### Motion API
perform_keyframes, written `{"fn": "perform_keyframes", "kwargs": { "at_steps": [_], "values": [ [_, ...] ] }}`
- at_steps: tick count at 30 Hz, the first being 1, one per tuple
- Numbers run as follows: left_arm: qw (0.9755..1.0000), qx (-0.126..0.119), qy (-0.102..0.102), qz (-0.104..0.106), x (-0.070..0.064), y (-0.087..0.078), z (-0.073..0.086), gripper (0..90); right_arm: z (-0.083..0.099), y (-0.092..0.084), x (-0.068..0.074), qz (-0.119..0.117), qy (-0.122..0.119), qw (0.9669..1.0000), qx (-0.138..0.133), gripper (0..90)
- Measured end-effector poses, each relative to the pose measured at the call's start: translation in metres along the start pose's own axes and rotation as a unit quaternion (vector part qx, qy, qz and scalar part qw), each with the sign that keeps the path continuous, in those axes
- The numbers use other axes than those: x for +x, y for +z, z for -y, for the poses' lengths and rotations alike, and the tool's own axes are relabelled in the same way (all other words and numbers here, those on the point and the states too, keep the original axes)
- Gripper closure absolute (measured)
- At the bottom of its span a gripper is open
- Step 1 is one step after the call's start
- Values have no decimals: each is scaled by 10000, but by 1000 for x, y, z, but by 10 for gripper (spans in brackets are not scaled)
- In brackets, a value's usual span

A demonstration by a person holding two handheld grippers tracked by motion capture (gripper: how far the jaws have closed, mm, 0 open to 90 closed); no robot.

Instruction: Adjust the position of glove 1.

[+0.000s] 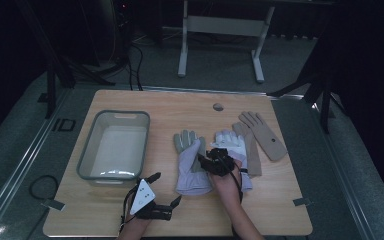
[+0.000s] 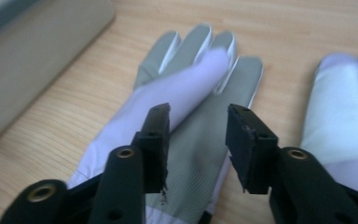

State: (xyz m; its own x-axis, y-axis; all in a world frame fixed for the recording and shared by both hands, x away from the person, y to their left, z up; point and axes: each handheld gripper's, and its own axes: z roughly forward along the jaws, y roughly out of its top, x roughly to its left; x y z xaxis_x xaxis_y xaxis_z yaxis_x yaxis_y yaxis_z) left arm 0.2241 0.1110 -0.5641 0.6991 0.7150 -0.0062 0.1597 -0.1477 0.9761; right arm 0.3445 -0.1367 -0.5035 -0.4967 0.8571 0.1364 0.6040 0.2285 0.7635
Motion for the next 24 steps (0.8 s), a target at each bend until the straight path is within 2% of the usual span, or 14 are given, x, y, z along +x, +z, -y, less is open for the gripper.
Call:
{"fn": "perform_keyframes", "kwargs": {
  "at_steps": [3, 4, 5, 7, 8, 10, 12, 13, 15, 17, 18, 21, 23, 24],
  "values": [
    [10000, 1, -7, 2, 0, 0, 0, 0, -7, -7, -7, -24, -149, 9999, -56, 580],
    [10000, -19, -26, -4, 0, 0, 0, 0, -13, -14, -16, -188, -310, 9993, -109, 563],
    [10000, -13, -19, -3, 0, 0, 0, 0, -15, -17, -20, -149, -481, 9987, -124, 559],
    [10000, -4, -22, 1, 0, 0, 0, 0, -19, -23, -28, -309, -692, 9971, -105, 550],
    [10000, -5, -23, -3, 0, 0, 0, 0, -20, -26, -31, -292, -824, 9961, -93, 551],
    [10000, -7, -20, -3, 0, 0, 0, 0, -21, -30, -36, -282, -1247, 9918, 57, 538],
    [10000, -3, -15, -10, 0, 0, 0, 0, -20, -33, -43, -453, -1444, 9882, 250, 550],
    [10000, 0, -13, -13, 0, 0, 0, 0, -19, -34, -47, -443, -1567, 9862, 283, 553],
    [10000, 5, -12, -10, 0, 0, 0, 0, -18, -37, -55, -518, -1714, 9830, 417, 561],
    [10000, 5, -15, -17, 0, 0, 0, 0, -17, -41, -63, -413, -1795, 9817, 487, 571],
    [10000, 7, -14, -16, 0, 0, 0, 0, -17, -43, -68, -450, -1810, 9811, 513, 569],
    [10000, 11, -12, -12, 0, 0, 0, 0, -15, -49, -83, -442, -1893, 9799, 442, 561],
    [10000, 8, -23, -14, 0, 0, 0, 0, -12, -52, -93, -307, -1868, 9810, 434, 557],
    [10000, 7, -23, -15, 0, 0, 0, 0, -11, -53, -98, -359, -1831, 9814, 456, 556]
  ]
}}
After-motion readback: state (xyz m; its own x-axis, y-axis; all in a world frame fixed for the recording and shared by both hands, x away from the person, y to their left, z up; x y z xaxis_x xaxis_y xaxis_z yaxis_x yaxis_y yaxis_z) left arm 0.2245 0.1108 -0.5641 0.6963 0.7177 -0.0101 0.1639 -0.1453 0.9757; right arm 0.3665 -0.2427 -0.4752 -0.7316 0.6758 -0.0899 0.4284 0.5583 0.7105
